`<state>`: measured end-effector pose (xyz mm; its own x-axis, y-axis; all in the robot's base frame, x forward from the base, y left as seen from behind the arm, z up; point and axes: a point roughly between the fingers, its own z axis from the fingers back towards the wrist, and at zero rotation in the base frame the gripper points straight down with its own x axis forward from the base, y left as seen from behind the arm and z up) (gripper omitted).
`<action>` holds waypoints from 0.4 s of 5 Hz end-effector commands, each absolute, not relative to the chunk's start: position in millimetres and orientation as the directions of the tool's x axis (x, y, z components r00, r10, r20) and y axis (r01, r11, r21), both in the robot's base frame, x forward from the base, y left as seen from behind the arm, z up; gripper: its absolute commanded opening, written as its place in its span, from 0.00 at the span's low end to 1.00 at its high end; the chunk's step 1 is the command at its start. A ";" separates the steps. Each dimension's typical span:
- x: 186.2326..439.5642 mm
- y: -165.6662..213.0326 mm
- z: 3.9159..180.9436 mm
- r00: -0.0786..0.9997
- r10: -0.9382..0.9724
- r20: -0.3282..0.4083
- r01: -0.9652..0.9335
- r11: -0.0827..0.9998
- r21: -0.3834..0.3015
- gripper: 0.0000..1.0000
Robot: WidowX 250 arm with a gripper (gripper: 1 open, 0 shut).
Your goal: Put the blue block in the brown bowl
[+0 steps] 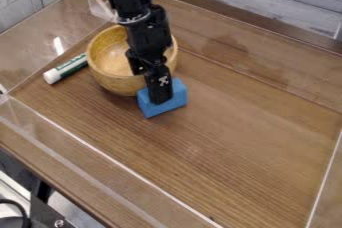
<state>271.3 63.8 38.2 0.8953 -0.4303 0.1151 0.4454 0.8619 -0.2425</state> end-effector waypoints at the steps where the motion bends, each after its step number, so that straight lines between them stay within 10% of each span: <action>1: 283.4 76.0 49.6 0.892 -0.426 0.152 0.450 0.870 -0.202 1.00; 2: 286.2 79.8 49.4 0.887 -0.434 0.155 0.458 0.866 -0.199 1.00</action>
